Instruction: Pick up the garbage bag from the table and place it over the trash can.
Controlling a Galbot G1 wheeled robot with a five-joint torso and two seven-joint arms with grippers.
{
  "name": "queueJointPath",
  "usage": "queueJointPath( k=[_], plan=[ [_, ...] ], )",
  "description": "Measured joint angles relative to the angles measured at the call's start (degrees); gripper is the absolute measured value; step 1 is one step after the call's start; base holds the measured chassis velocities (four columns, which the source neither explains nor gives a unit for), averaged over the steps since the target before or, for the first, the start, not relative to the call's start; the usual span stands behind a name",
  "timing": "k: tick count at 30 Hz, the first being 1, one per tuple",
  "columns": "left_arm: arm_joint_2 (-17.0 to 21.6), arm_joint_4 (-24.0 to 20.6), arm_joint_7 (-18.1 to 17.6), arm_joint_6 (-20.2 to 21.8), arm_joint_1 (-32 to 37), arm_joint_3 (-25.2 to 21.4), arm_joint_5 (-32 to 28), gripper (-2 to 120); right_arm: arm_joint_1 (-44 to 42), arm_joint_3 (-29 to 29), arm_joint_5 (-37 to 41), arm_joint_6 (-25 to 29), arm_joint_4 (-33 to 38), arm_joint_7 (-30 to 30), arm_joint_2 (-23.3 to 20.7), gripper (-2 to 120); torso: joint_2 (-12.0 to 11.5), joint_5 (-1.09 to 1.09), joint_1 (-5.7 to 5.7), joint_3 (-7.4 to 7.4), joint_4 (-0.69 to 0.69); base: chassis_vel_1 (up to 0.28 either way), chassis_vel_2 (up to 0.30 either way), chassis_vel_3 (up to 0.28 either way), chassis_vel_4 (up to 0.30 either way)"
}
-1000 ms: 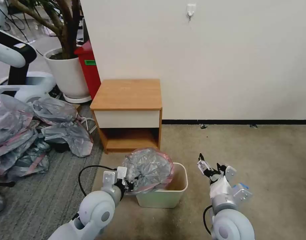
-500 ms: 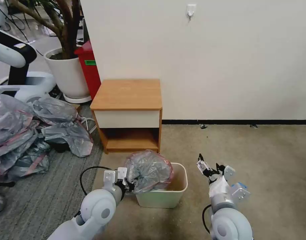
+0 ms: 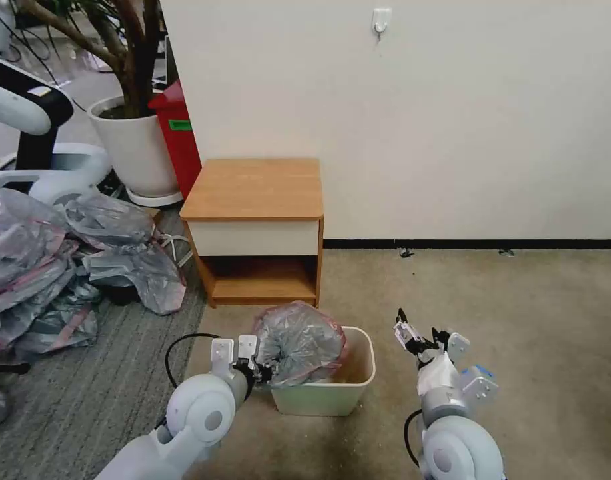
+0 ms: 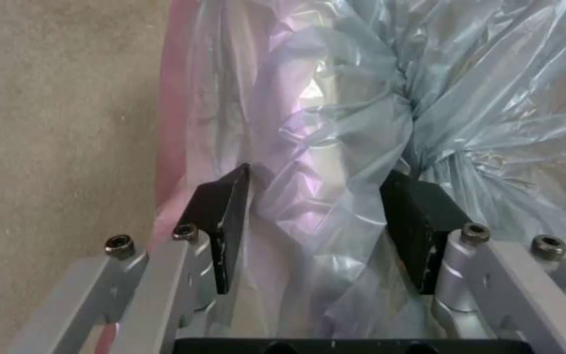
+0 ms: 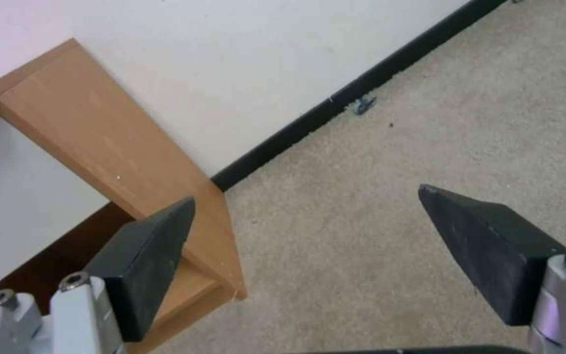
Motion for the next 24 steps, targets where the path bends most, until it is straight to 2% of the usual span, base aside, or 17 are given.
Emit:
queueJointPath(
  k=[4, 6, 17, 20, 23, 24],
  plan=[
    [0.78, -0.01, -1.64, 0.00, -0.95, 0.67, -2.73, 51, -0.15, 0.13, -0.03, 0.08, -0.02, 0.00, 0.02, 89, 0.00, 0.00, 0.00, 0.00, 0.00, 0.000, 0.000, 0.000, 0.000],
    [1.16, 0.01, -3.85, 0.00, -2.09, 1.30, -6.11, 50, -0.12, 0.20, -0.05, 0.10, -0.02, 0.00, 0.18, 89, 0.00, 0.00, 0.00, 0.00, 0.00, 0.000, 0.000, 0.000, 0.000],
    [2.18, 1.06, -7.34, 0.00, -5.51, 3.77, -10.98, 42, -0.23, 0.54, -0.28, 0.14, -0.20, -0.01, 0.72, 88, 0.00, 0.00, 0.00, 0.00, 0.00, 0.000, 0.000, 0.000, 0.000],
    [2.32, 1.22, -7.60, 0.00, -6.00, 4.10, -11.54, 31, -0.21, 0.70, -0.29, 0.15, -0.34, -0.01, 0.81, 88, 0.00, 0.00, 0.00, 0.00, 0.00, 0.000, 0.000, 0.000, 0.000],
    [2.35, 1.35, -7.68, 0.00, -6.19, 4.20, -11.80, 26, -0.20, 0.75, -0.30, 0.15, -0.51, -0.01, 0.85, 88, 0.00, 0.00, 0.00, 0.01, 0.00, 0.000, 0.000, 0.000, 0.000],
    [2.37, 1.40, -7.75, 0.00, -6.30, 4.25, -12.05, 19, -0.21, 0.76, -0.34, 0.16, -0.64, 0.00, 0.86, 86, 0.00, 0.00, 0.00, 0.01, 0.00, 0.000, 0.000, 0.000, 0.000]
  ],
)
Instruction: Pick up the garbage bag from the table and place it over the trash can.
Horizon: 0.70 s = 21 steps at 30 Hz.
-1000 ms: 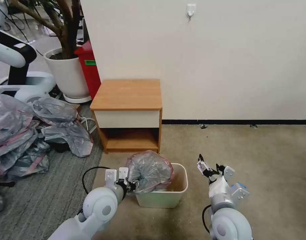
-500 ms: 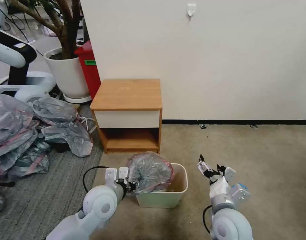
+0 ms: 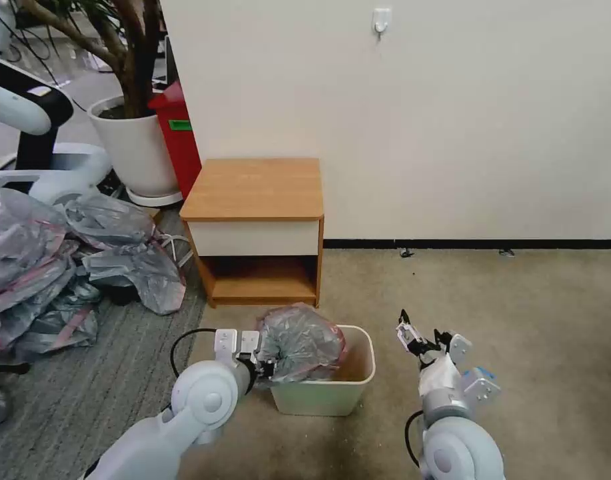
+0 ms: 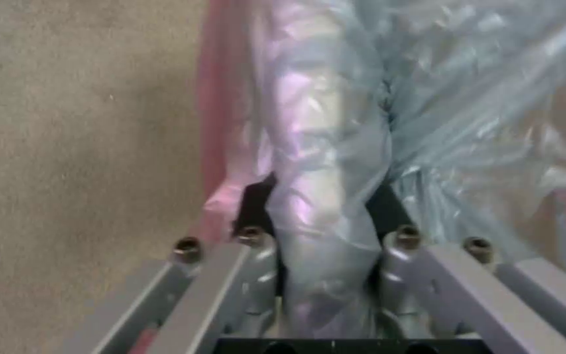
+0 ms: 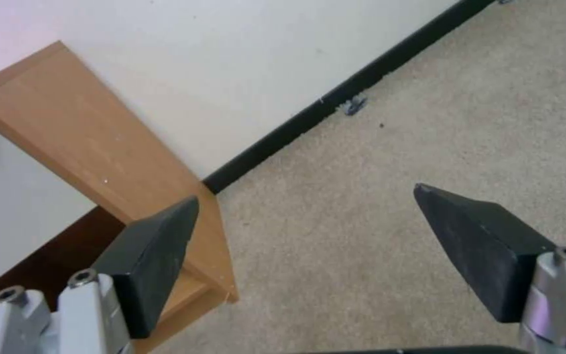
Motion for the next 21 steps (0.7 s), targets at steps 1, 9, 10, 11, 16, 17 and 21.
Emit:
queueJointPath(
  k=[1, 9, 10, 11, 16, 17, 21],
  plan=[
    [0.02, 0.07, -0.10, 0.00, -0.11, 0.07, -0.30, 16, 0.00, 0.00, -0.07, 0.01, -0.09, 0.00, 0.01, 86, 0.00, 0.00, 0.00, 0.00, 0.00, 0.000, 0.000, 0.000, 0.000],
    [-0.10, 0.64, -0.71, -0.01, -0.65, 0.38, -1.66, 6, 0.00, 0.01, -0.23, 0.07, 0.03, 0.00, -0.08, 84, 0.00, 0.00, 0.00, 0.00, 0.00, 0.000, 0.000, 0.000, 0.000],
    [-0.30, 0.74, -0.74, -0.01, -0.75, 0.27, -1.78, 6, -0.03, 0.16, -0.28, 0.14, 0.38, -0.05, -0.31, 84, 0.00, 0.00, 0.00, 0.00, 0.00, 0.000, 0.000, 0.000, 0.000],
    [-0.30, 0.74, -0.74, -0.01, -0.75, 0.27, -1.78, 6, -0.03, 0.16, -0.28, 0.14, 0.38, -0.05, -0.31, 84, 0.00, 0.00, 0.00, 0.00, 0.00, 0.000, 0.000, 0.000, 0.000],
    [-0.33, 0.99, -0.21, 0.01, -1.08, -0.08, -1.58, 6, -0.59, 0.76, -2.56, 1.52, 1.34, -2.16, -1.49, 85, 0.00, 0.00, 0.00, 0.00, 0.00, 0.000, 0.000, 0.000, 0.000],
    [-0.32, 0.99, 0.08, 0.01, -1.12, -0.23, -1.41, 6, -0.79, 0.89, -3.28, 1.79, 1.65, -2.78, -1.84, 86, 0.00, 0.00, 0.00, 0.00, 0.00, 0.000, 0.000, 0.000, 0.000],
    [0.03, 0.85, 1.99, 0.02, -1.16, -0.68, 0.00, 6, -1.88, 1.05, -6.48, 3.01, 3.35, -7.07, -4.10, 95, 0.00, 0.00, 0.00, 0.00, 0.00, 0.000, 0.000, 0.000, 0.000]
  ],
)
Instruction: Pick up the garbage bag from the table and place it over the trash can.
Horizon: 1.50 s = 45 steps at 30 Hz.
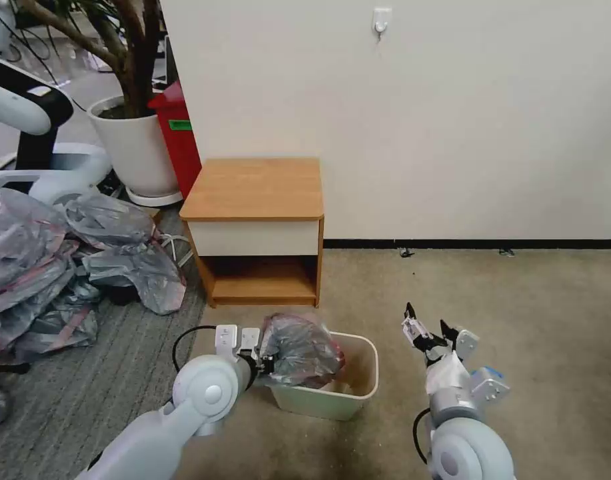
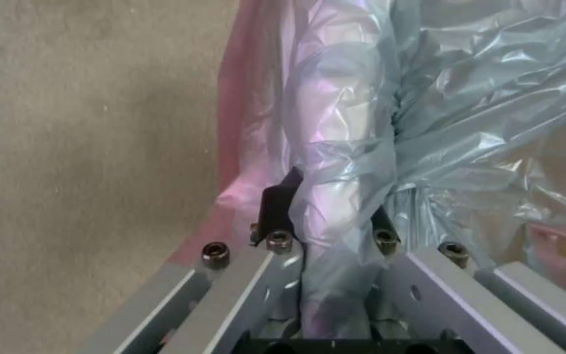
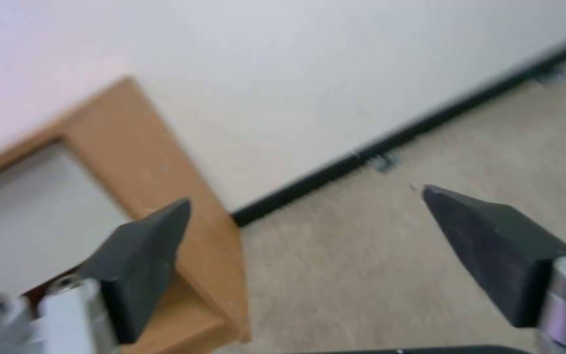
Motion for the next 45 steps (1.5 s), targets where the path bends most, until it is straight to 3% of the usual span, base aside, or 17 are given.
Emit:
queueJointPath(
  k=[3, 5, 7, 11, 19, 29, 37, 45],
  plan=[
    [0.61, -0.27, 2.49, 0.00, 0.15, -0.38, 2.32, 5, -1.31, -1.00, -2.66, 1.37, 1.79, -9.22, -4.07, 103, 0.00, 0.00, 0.00, 0.00, 0.00, 0.000, 0.000, 0.000, 0.000],
    [0.66, -0.28, 2.78, 0.01, 0.17, -0.44, 2.56, 5, -1.41, -1.29, -2.93, 1.58, 1.95, -10.49, -4.71, 105, 0.00, 0.00, 0.00, 0.00, 0.00, 0.000, 0.000, 0.000, 0.000],
    [0.83, -0.36, 4.82, 0.01, 0.40, -1.05, 4.46, 5, -1.62, -2.97, -4.21, 2.18, 2.68, -17.98, -8.53, 108, 0.00, 0.00, 0.00, 0.00, 0.00, 0.000, 0.000, 0.000, 0.000],
    [1.35, -0.36, 8.42, -0.22, 0.91, -1.29, 8.57, 5, -0.64, -5.70, -5.98, 1.79, 2.97, -22.25, -13.14, 110, 0.00, -0.01, 0.00, 0.00, 0.00, 0.000, 0.000, 0.000, 0.000],
    [1.68, -0.21, 13.44, -1.26, 2.08, -1.33, 14.65, 5, 6.50, -13.76, -5.36, -3.75, 1.52, -20.20, -20.12, 103, 0.00, 0.00, 0.00, 0.00, 0.00, 0.000, 0.000, 0.000, 0.000],
    [1.03, -0.45, 15.07, -1.98, 2.40, -0.45, 18.00, 5, 15.40, -20.97, 2.24, -11.33, -0.32, -15.66, -26.20, 92, 0.00, 0.00, 0.00, 0.00, 0.00, 0.000, 0.000, 0.000, 0.000],
    [-0.29, -0.34, 15.12, -2.05, 2.30, 0.29, 19.22, 3, 22.97, -25.78, 6.44, -18.12, -2.68, -10.62, -26.55, 86, 0.00, 0.00, 0.00, 0.00, 0.01, 0.000, 0.000, 0.000, 0.000],
    [0.09, -1.09, 15.57, -2.41, 2.77, -0.21, 19.38, 3, 24.76, -27.54, 7.90, -19.65, -2.72, -8.77, -26.32, 80, 0.00, -0.01, 0.00, 0.00, 0.00, 0.000, 0.000, 0.000, 0.000]
  ],
)
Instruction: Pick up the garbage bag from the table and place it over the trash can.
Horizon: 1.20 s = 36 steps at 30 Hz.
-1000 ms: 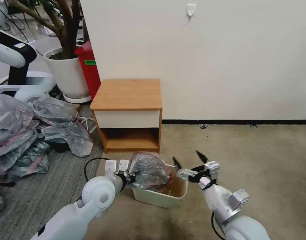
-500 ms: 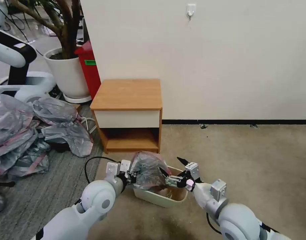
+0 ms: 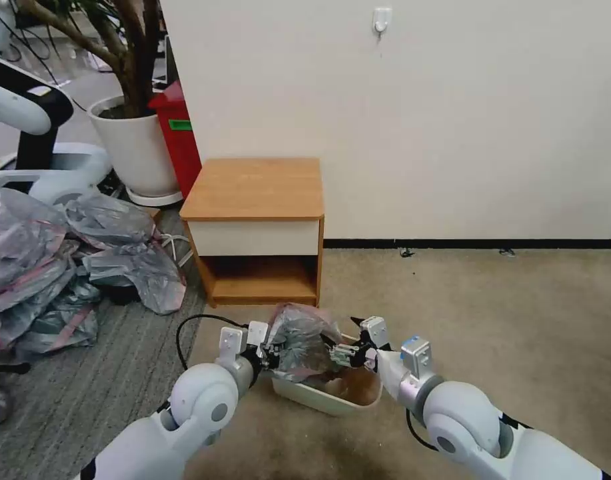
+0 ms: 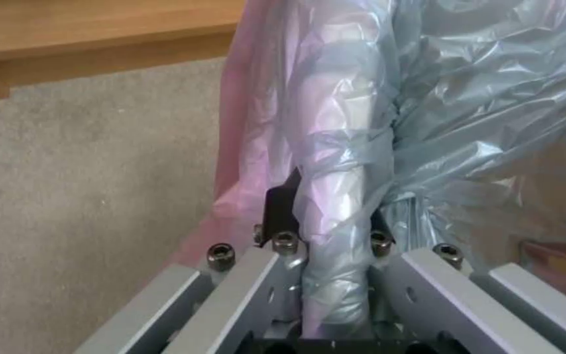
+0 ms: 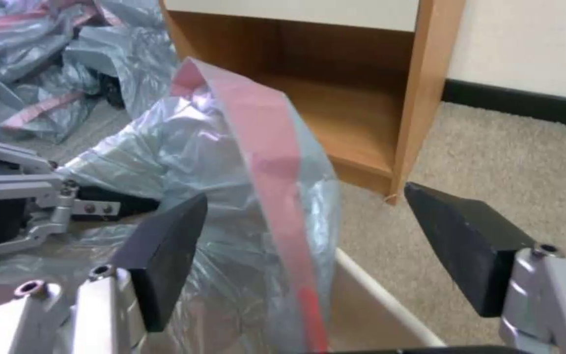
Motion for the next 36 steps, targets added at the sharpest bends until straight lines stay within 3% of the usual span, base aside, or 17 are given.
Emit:
queueJointPath(
  k=[18, 36],
  plan=[
    [0.60, -0.99, 0.25, -0.33, -0.54, 0.18, 0.01, 3, 6.05, -3.21, 7.12, -4.16, 0.01, 5.06, 0.02, 67, 0.00, 0.00, 0.00, 0.00, 0.00, 0.000, 0.000, 0.000, 0.000],
    [1.11, -1.88, 0.45, -0.54, 0.85, -0.56, 0.08, 3, 5.04, -3.20, 6.70, -2.40, -0.39, 5.52, 0.81, 3, 0.00, 0.00, 0.00, 0.00, 0.00, 0.000, 0.000, 0.000, 0.000]
  ],
)
